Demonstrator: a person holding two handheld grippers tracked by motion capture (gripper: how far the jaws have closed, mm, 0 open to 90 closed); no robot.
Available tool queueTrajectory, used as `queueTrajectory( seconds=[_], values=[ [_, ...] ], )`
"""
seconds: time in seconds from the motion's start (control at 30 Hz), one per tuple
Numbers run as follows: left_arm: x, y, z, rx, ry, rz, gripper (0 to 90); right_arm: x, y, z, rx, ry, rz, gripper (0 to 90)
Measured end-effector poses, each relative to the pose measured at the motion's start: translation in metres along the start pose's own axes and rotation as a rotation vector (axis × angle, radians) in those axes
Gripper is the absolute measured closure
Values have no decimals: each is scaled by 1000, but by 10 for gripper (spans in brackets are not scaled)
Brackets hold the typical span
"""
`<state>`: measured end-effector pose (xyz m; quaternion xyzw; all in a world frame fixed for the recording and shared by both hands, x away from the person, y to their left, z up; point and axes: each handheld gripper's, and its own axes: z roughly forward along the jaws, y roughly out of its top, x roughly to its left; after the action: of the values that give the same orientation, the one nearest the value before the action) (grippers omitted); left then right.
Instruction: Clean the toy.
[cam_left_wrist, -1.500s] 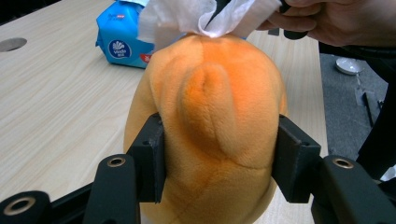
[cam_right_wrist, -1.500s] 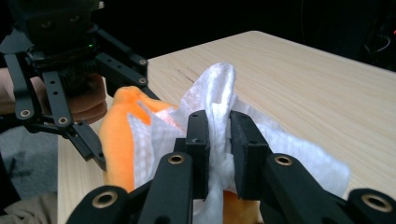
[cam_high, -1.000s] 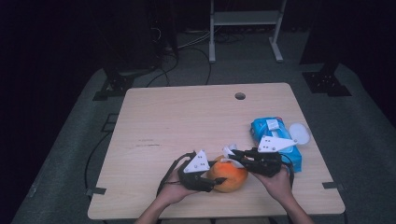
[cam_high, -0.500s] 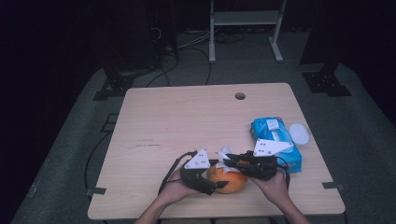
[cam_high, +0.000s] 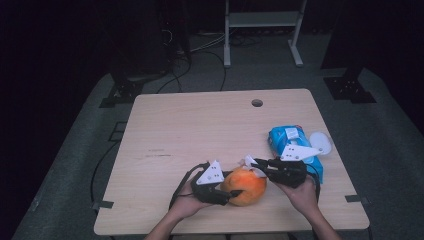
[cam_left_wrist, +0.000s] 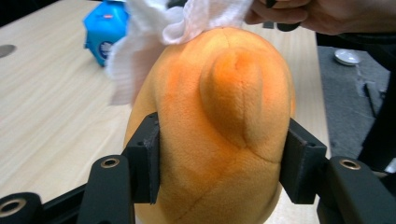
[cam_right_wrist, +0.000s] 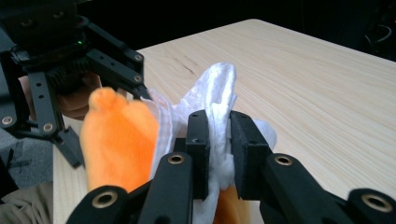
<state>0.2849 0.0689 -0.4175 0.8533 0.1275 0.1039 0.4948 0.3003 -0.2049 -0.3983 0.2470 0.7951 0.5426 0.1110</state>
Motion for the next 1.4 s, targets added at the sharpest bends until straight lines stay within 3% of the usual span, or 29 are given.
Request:
queueTrajectory(
  seconds=[0.07,0.2,0.3,0.4,0.47,0.57,0.63,0.7,0.8,0.9,1.0,1.1,1.17,1.3,1.4],
  values=[
    [2,0,-2,0,24,-10,425,5,2,0,-26,21,9,777],
    [7,-2,-7,7,58,-20,426,16,8,6,-34,55,-29,776],
    [6,-4,-6,10,59,-18,425,7,3,10,-28,75,12,776],
    [6,-3,-5,8,57,-24,422,-1,0,8,-22,48,36,776],
    [6,-3,-4,3,57,-35,419,1,0,6,-31,47,42,777],
    [4,-2,1,12,50,-41,406,16,5,11,-63,118,29,777],
    [1,-1,2,17,53,-42,400,31,11,18,-68,166,-11,776],
    [0,-2,2,18,55,-38,399,40,15,22,-51,154,-56,777],
    [-1,-2,1,19,46,-22,395,29,13,22,-52,141,-26,777],
    [0,-2,0,23,49,-13,395,12,5,16,-20,48,-7,777],
    [4,-3,-2,7,61,-43,403,-4,-3,8,-4,-10,27,778],
    [7,-2,-3,-6,70,-74,414,-2,-3,5,-15,-15,31,778],
    [9,-3,-4,-15,72,-101,416,8,1,8,-26,0,1,778],
    [17,-6,-10,-34,90,-162,422,23,8,12,-56,75,-28,777],
    [24,-9,-15,-50,112,-208,425,28,7,18,-30,85,-54,777]
  ],
)
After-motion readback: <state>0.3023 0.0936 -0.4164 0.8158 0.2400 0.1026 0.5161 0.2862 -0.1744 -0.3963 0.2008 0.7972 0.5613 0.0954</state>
